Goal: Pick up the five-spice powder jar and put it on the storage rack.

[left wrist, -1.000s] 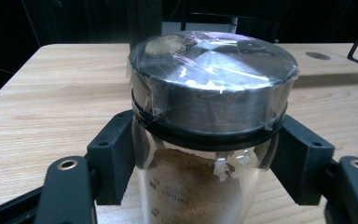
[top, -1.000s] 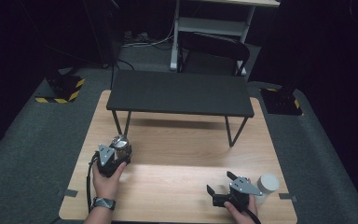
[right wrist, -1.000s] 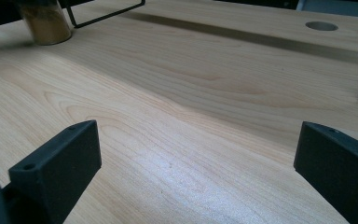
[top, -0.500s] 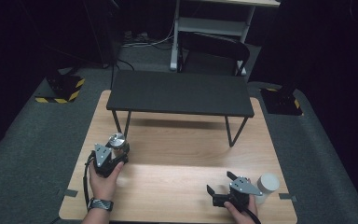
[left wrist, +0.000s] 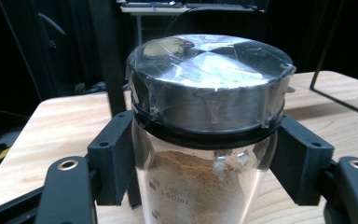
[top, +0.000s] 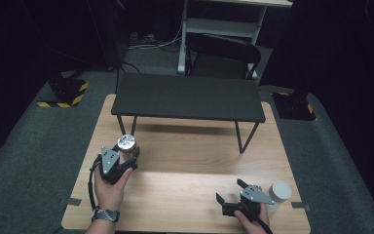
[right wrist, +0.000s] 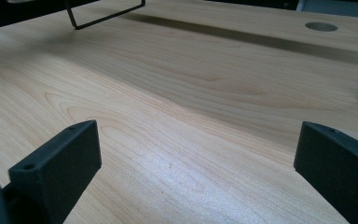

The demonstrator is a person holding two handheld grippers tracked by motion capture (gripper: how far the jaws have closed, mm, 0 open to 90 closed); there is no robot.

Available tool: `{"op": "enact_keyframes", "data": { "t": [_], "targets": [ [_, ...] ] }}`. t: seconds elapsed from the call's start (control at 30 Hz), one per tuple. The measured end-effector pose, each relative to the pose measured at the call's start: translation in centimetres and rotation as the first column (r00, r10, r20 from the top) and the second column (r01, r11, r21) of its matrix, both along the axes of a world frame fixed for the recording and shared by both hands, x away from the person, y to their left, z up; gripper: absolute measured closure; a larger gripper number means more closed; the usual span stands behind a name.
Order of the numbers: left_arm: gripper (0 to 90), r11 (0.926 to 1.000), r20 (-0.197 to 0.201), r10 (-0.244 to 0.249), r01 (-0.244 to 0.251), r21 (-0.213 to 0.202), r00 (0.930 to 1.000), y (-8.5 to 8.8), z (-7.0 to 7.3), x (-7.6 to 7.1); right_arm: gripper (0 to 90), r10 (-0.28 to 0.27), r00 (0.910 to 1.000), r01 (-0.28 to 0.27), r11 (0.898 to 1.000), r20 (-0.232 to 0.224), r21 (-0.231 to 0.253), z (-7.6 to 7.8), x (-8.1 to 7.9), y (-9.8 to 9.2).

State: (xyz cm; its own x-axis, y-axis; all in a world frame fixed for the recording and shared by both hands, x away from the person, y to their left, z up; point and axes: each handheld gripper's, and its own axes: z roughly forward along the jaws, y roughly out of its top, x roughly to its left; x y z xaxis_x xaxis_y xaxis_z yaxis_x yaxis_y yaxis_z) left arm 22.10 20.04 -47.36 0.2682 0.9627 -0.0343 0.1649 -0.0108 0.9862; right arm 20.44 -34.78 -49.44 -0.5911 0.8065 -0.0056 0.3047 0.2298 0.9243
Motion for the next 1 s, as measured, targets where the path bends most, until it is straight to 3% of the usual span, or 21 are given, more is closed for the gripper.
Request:
{"op": "enact_keyframes", "data": {
  "t": [0.57, 1.0],
  "targets": [
    [30.9, 0.9979, 0.041, -0.064, 0.063, 0.015, 0.9971, -1.6, 4.3, -0.2, 0.3, -0.002, 1.0000, 0.002, 1.000, -0.002, 0.008, 0.0, 0.0, -0.1],
    [31.0, 0.9964, 0.059, -0.084, 0.083, 0.016, 0.9947, -3.0, 7.3, 0.9, 0.3, -0.003, 1.0000, 0.003, 1.000, -0.002, 0.010, -0.1, 0.0, -0.1]
  ]
}}
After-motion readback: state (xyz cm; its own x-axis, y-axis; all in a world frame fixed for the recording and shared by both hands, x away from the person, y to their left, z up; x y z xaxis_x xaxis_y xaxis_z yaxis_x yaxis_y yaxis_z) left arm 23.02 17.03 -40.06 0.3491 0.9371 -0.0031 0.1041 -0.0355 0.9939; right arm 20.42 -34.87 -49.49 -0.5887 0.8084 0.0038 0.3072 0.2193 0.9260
